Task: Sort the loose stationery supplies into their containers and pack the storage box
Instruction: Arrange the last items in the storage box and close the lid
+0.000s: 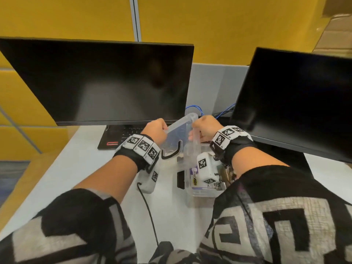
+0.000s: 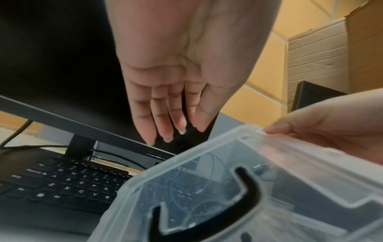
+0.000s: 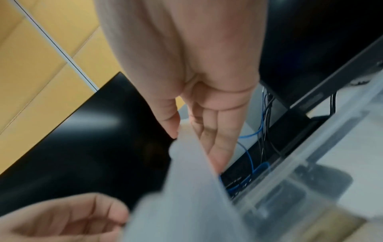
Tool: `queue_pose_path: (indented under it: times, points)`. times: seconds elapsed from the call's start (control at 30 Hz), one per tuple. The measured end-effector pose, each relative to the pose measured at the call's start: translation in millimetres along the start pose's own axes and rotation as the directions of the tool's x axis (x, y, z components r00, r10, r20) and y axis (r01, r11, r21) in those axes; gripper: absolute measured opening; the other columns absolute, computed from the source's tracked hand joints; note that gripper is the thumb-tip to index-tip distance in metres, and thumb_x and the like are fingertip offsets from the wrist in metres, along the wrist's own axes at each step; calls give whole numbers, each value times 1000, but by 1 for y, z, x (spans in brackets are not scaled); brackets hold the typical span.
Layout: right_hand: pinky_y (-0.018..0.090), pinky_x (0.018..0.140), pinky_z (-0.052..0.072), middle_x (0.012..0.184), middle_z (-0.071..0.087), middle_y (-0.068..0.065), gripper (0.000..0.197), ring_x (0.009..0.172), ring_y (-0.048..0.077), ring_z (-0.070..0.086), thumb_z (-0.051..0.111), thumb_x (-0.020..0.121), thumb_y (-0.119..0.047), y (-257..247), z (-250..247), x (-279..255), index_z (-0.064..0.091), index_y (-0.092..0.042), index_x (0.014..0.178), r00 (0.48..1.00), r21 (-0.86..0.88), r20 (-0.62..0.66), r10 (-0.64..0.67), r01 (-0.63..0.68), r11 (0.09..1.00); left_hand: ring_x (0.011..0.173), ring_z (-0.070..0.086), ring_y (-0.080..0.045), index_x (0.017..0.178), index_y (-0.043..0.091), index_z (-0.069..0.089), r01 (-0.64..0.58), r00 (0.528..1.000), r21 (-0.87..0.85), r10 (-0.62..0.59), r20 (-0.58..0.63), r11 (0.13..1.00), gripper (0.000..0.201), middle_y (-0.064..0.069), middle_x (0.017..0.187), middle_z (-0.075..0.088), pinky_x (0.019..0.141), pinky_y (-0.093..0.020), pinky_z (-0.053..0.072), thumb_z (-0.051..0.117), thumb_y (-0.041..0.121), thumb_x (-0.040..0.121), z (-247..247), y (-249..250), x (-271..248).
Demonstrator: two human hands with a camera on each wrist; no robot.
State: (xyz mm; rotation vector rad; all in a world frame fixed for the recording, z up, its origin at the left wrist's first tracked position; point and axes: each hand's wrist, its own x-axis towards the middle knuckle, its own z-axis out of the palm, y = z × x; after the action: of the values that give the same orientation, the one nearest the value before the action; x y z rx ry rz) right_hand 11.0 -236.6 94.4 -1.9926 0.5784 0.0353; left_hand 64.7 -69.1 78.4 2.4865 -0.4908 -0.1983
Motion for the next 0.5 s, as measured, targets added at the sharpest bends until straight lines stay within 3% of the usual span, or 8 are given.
queue_pose_path:
  times: [0.07, 0.17, 0.23, 0.3, 0.37, 0.4, 0.47, 0.5]
  points:
    - [39, 70, 57, 84, 63, 17, 16, 71, 28, 64, 45, 92, -8, 2, -18, -10, 55, -7, 80, 1000, 84, -7, 8, -8, 996, 106, 55, -31, 107, 9, 56, 48, 999, 68, -47, -14, 997, 18, -16, 116, 55, 92, -37, 45, 53, 14, 90, -3, -3, 4]
    - [30, 48, 51, 68, 47, 18, 17, 50, 24, 53, 36, 90, 5, 9, -52, -23, 51, -3, 85, 999, 350, -8, 36, -31, 936, 118, 45, -39, 127, 4, 47, 154, 987, 143, -145, -67, 978, 48, -22, 129, 42, 99, -44, 39, 56, 33, 91, -6, -1, 3]
    - [28, 45, 51, 70, 46, 18, 16, 52, 25, 53, 37, 90, 5, 17, -74, -31, 51, -1, 96, 997, 456, -58, 57, -24, 890, 121, 42, -40, 133, 4, 42, 192, 977, 97, -182, -107, 976, 59, -22, 134, 39, 101, -45, 37, 55, 43, 90, -6, 2, -1]
    - [28, 50, 56, 77, 55, 17, 18, 58, 24, 61, 40, 93, -1, 29, -96, -39, 50, 1, 109, 993, 518, -107, 59, 5, 855, 122, 45, -39, 136, 3, 38, 205, 976, -24, -206, -65, 979, 69, -21, 136, 42, 100, -45, 40, 52, 51, 90, -2, 7, -5]
    - [30, 57, 55, 79, 56, 15, 18, 64, 22, 61, 40, 95, -4, 43, -113, -50, 50, 2, 108, 990, 522, -131, 54, 22, 853, 110, 58, -37, 130, 0, 46, 184, 982, -235, -169, 85, 954, 67, -21, 124, 56, 88, -46, 52, 47, 55, 91, 5, 16, -11]
    - [30, 55, 53, 74, 53, 12, 15, 62, 21, 58, 39, 94, -4, 50, -118, -54, 53, 2, 99, 990, 516, -130, 56, 20, 856, 97, 64, -37, 121, -2, 53, 179, 979, -318, -136, 151, 931, 61, -21, 111, 63, 76, -44, 57, 46, 52, 93, 9, 21, -15]
    - [26, 49, 48, 63, 48, 9, 21, 55, 20, 52, 41, 92, -3, 66, -127, -65, 55, -2, 77, 985, 487, -149, 83, 0, 873, 73, 66, -34, 105, -5, 61, 147, 976, -314, -85, 202, 938, 48, -20, 86, 66, 58, -36, 58, 45, 40, 97, 19, 36, -24]
    - [26, 51, 48, 63, 53, 9, 22, 56, 21, 54, 45, 92, -6, 74, -130, -67, 58, -4, 75, 980, 400, -186, 76, 5, 917, 71, 65, -34, 100, -8, 63, 124, 979, -275, -73, 189, 954, 45, -21, 83, 65, 61, -38, 58, 46, 34, 97, 24, 41, -27]
